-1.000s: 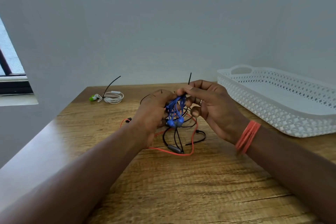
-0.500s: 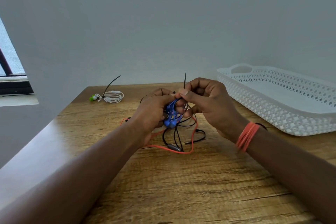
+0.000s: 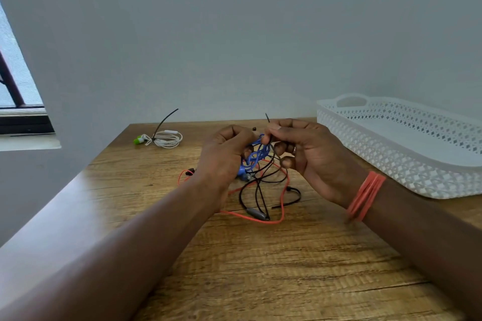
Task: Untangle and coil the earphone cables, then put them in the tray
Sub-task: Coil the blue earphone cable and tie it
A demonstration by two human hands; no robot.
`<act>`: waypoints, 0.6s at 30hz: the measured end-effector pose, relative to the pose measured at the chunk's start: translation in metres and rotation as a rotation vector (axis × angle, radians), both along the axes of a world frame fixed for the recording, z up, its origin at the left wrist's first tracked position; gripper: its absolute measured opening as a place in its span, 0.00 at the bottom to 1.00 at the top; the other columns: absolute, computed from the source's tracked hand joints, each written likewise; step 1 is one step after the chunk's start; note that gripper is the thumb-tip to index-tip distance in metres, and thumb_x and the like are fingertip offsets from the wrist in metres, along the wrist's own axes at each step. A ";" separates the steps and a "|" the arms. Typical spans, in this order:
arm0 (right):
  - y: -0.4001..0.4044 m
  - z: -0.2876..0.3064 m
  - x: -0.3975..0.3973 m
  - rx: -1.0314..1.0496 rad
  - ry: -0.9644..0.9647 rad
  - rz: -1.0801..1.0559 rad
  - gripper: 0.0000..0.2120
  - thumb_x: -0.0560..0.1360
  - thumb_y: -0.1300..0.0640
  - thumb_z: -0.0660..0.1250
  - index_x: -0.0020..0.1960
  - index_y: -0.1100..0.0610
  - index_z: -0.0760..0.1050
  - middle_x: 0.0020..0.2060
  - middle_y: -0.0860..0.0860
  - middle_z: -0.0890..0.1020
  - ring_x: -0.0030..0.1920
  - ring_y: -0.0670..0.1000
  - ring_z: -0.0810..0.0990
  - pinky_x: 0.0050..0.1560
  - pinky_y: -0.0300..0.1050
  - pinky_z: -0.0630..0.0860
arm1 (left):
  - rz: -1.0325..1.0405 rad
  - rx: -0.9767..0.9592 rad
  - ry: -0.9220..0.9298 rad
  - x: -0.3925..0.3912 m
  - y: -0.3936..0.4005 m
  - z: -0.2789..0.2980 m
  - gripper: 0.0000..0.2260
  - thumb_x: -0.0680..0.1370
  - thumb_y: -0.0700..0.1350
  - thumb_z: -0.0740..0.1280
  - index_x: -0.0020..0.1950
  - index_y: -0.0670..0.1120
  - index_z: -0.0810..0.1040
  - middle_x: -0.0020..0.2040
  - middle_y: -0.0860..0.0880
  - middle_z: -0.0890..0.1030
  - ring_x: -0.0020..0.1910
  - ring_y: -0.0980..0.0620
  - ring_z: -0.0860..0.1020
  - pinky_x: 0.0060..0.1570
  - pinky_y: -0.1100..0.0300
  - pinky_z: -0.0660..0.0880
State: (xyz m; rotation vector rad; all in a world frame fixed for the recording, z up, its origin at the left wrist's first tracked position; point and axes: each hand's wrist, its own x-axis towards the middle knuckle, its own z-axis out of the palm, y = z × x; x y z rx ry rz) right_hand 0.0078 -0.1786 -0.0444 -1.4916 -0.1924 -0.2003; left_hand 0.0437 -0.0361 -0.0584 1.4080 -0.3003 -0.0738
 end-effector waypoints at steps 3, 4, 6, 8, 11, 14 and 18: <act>-0.001 -0.001 0.000 -0.026 0.045 -0.040 0.06 0.76 0.60 0.66 0.44 0.61 0.81 0.40 0.52 0.81 0.36 0.45 0.72 0.30 0.37 0.68 | 0.013 -0.006 0.007 -0.003 0.000 0.001 0.05 0.78 0.42 0.67 0.46 0.41 0.79 0.23 0.53 0.71 0.19 0.57 0.68 0.21 0.66 0.67; -0.002 -0.002 0.001 -0.021 0.059 -0.059 0.06 0.75 0.60 0.67 0.45 0.61 0.82 0.41 0.52 0.81 0.36 0.45 0.72 0.31 0.37 0.68 | 0.009 -0.019 0.011 -0.004 0.000 0.002 0.05 0.78 0.42 0.67 0.47 0.40 0.80 0.22 0.53 0.71 0.19 0.57 0.69 0.20 0.67 0.67; -0.003 -0.002 0.002 -0.010 0.084 -0.089 0.07 0.74 0.60 0.68 0.46 0.62 0.83 0.42 0.51 0.81 0.36 0.46 0.72 0.32 0.39 0.68 | 0.005 -0.037 0.021 -0.006 0.000 0.003 0.06 0.78 0.42 0.67 0.48 0.40 0.80 0.22 0.53 0.73 0.17 0.58 0.69 0.19 0.69 0.65; -0.003 -0.002 0.003 -0.011 0.093 -0.100 0.06 0.73 0.60 0.68 0.44 0.61 0.83 0.43 0.51 0.81 0.37 0.46 0.72 0.33 0.39 0.68 | 0.004 -0.041 0.024 -0.008 0.000 0.005 0.05 0.78 0.41 0.67 0.48 0.40 0.80 0.25 0.51 0.76 0.18 0.57 0.71 0.18 0.69 0.65; -0.003 -0.002 0.002 -0.005 0.086 -0.075 0.06 0.73 0.59 0.67 0.42 0.59 0.83 0.41 0.50 0.81 0.38 0.46 0.72 0.33 0.39 0.68 | 0.006 -0.020 0.015 -0.008 -0.002 0.004 0.04 0.77 0.41 0.68 0.45 0.41 0.80 0.30 0.47 0.77 0.19 0.56 0.72 0.19 0.69 0.65; -0.002 -0.002 0.001 0.008 0.075 -0.053 0.07 0.74 0.60 0.66 0.45 0.62 0.82 0.40 0.51 0.81 0.38 0.47 0.74 0.32 0.39 0.70 | 0.032 0.043 -0.010 -0.006 -0.003 0.001 0.05 0.77 0.43 0.69 0.42 0.44 0.81 0.33 0.45 0.77 0.23 0.54 0.73 0.21 0.68 0.66; -0.001 -0.001 0.001 0.063 0.071 -0.019 0.07 0.75 0.63 0.65 0.41 0.62 0.80 0.41 0.54 0.80 0.39 0.49 0.77 0.33 0.40 0.74 | 0.066 0.097 -0.023 -0.004 -0.002 0.000 0.06 0.77 0.44 0.69 0.41 0.45 0.81 0.38 0.41 0.78 0.27 0.52 0.73 0.21 0.66 0.67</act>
